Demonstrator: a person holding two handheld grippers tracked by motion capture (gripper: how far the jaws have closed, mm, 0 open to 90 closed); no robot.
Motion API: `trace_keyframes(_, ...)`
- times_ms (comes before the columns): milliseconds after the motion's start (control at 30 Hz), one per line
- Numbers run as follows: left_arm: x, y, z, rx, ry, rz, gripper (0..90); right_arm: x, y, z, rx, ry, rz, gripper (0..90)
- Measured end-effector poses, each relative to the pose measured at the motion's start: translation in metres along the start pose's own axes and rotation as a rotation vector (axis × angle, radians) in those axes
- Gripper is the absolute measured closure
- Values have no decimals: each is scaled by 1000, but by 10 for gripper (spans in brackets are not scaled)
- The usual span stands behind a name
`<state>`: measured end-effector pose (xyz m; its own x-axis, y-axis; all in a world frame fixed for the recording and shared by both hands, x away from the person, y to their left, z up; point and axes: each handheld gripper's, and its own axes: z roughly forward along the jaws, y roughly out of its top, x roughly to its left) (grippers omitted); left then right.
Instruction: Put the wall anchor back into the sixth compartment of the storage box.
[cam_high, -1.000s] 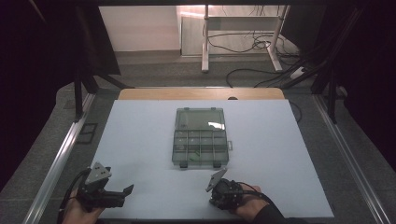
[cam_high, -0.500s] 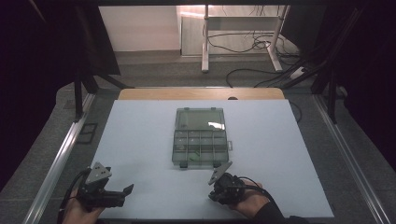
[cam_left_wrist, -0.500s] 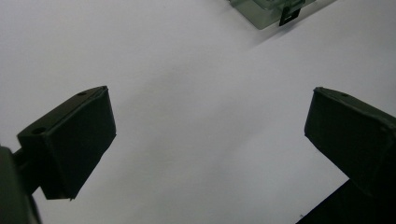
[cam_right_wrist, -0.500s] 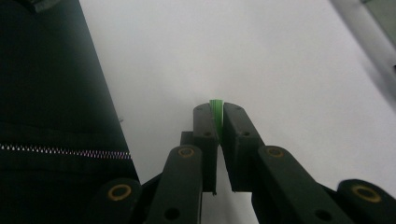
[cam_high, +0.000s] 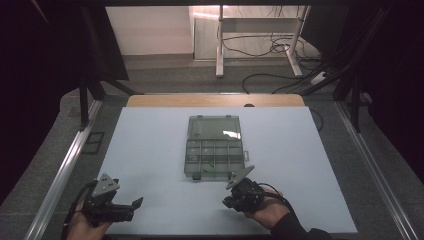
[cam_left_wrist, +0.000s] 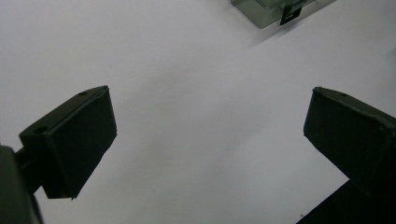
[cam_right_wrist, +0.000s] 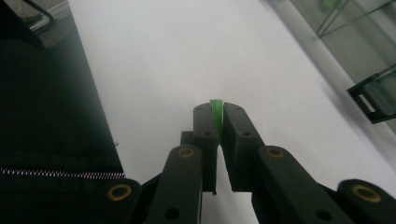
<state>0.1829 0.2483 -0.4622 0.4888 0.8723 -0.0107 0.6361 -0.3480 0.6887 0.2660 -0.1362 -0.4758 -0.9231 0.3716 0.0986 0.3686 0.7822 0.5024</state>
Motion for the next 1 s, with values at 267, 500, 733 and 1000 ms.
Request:
trace_keyframes(267,0,0,0,3,-1,2,36,-8,3,-6,-36,12,30,835)
trace_keyframes(500,0,0,0,4,-2,2,39,-15,6,-10,-65,1,59,835)
trace_keyframes(733,1,0,0,3,-5,-3,40,-22,12,-12,-93,-13,83,835)
trace_keyframes(1000,2,0,0,2,-10,-5,38,-30,19,-15,-130,-18,106,835)
